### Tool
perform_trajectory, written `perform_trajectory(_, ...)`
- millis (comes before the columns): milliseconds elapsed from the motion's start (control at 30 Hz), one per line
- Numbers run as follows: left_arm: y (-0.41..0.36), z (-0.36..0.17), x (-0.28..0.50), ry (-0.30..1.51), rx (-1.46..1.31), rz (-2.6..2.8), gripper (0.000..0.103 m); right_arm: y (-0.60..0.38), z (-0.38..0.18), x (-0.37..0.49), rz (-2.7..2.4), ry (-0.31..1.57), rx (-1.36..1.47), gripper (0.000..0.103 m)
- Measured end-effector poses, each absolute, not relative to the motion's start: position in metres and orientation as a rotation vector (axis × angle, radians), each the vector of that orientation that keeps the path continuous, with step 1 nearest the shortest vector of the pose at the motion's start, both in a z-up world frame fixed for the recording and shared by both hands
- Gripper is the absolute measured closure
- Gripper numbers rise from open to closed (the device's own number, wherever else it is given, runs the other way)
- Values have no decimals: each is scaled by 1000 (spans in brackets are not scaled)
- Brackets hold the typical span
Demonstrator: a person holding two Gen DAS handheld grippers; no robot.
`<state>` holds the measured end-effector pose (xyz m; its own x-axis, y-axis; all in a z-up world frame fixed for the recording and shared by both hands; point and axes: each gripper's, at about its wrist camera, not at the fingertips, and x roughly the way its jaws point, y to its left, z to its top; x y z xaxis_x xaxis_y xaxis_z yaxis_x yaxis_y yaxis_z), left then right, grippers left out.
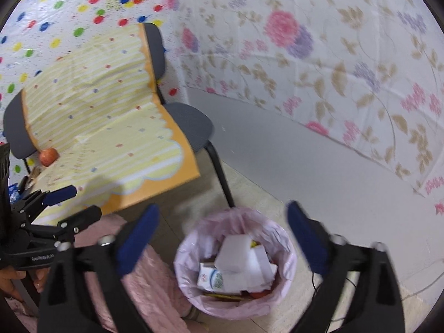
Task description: Collect trash
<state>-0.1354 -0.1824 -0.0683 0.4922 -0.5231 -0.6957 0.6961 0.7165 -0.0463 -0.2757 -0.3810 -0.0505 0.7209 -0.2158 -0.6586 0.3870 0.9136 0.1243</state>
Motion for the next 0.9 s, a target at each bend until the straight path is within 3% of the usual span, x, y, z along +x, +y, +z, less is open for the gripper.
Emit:
perform_trajectory(533, -77, -27, -106, 721, 182, -373, 9, -310, -8, -203, -85, 682, 164, 6)
perform_trajectory(900, -14, -19, -92, 730, 139, -119, 9, -244, -11, -154, 18, 723, 47, 6)
